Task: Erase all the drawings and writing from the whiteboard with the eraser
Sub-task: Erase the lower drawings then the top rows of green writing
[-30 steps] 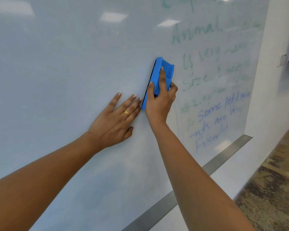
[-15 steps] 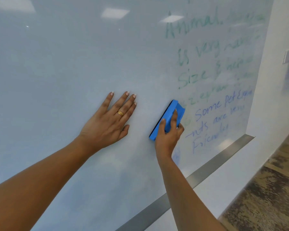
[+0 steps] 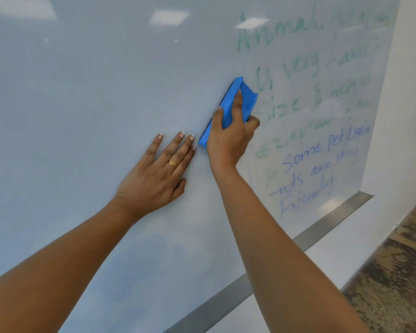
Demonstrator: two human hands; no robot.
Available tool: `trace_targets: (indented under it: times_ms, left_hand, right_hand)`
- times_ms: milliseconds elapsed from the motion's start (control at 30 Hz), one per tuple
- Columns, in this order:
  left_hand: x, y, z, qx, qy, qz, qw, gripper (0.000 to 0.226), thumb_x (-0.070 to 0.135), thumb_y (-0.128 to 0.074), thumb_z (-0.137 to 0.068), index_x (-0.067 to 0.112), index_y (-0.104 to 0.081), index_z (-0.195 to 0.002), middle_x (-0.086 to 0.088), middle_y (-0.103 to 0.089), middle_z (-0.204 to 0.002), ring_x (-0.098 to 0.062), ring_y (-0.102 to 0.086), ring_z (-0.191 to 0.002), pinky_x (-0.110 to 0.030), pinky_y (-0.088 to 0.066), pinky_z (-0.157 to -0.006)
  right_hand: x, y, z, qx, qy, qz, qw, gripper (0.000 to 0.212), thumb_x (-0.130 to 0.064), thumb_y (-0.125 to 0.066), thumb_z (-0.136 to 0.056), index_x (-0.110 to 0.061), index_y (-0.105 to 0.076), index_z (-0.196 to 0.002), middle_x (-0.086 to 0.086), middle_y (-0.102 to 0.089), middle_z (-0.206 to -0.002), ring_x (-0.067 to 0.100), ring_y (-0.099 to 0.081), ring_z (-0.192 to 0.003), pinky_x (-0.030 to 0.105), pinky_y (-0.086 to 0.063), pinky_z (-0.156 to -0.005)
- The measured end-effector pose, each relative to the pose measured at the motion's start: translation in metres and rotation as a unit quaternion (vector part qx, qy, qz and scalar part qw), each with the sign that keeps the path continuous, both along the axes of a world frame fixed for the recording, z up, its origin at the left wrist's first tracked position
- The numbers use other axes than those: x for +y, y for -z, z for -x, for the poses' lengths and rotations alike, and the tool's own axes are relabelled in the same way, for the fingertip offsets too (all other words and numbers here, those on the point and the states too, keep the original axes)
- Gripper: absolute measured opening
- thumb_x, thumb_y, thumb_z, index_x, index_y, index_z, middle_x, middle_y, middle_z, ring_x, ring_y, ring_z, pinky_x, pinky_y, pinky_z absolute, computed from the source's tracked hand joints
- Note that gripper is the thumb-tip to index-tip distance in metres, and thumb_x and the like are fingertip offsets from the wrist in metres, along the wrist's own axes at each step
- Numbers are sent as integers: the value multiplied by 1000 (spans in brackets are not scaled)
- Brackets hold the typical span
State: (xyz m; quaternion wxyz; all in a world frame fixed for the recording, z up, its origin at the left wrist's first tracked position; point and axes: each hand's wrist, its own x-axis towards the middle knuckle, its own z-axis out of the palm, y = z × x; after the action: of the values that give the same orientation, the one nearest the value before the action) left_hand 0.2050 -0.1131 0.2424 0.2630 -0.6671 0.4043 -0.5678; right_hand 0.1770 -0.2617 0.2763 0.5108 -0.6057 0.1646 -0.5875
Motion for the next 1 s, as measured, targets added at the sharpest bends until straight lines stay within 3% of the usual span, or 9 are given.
trace_targets:
  times_ms: [133,333,600,733,933,1000]
  left_hand:
    - [-1,2,-1,12,8,1,1000,61,34,-25,-97,0,-20,-147,-18,-21,-153,-31,-19,-142,-52,-16,-114]
    - [0,5,-1,14,9,7,1000,61,33,-25,-97,-2,-18,-147,-19,-17,-154,-32,-16,-142,-49,-12,-116]
    - [-1,7,-1,16,16,9,1000,60,31,-26,-98,-3,-16,-147,-19,-17,-154,-33,-17,-142,-48,-13,-116]
    - [-3,9,-1,7,19,11,1000,60,31,-27,-97,-3,-18,-147,-19,-18,-153,-32,-18,-142,-47,-14,-116]
    - [-2,9,-2,11,14,12,1000,61,31,-25,-97,-2,-16,-147,-19,-16,-154,-32,-17,-142,-48,-12,-116]
    - [-3,10,-2,12,16,13,1000,61,31,-26,-97,-2,-16,-147,-19,-16,-154,-33,-16,-142,-48,-13,-116]
  right_hand:
    - [-9,-5,1,22,-30,-2,999,52,-33,-50,-93,-37,-32,-141,7,-36,-117,23,-49,-98,25,-42,-68]
    - [-4,52,7,42,-43,-24,998,53,-32,-50,-94,-40,-29,-142,6,-36,-119,22,-48,-101,23,-40,-69]
    - [-6,123,10,64,-71,-163,982,51,-32,-50,-94,-36,-31,-142,1,-34,-115,25,-52,-99,28,-44,-75]
    - [-13,146,13,71,-89,-259,959,49,-31,-50,-95,-35,-33,-141,7,-34,-127,22,-51,-98,27,-40,-79]
    - [-17,174,22,99,-103,-355,924,51,-30,-48,-96,-33,-30,-144,6,-34,-121,13,-47,-74,30,-42,-76]
    - [-16,168,21,108,-103,-365,919,51,-32,-48,-96,-33,-29,-143,7,-33,-125,16,-48,-77,34,-46,-81]
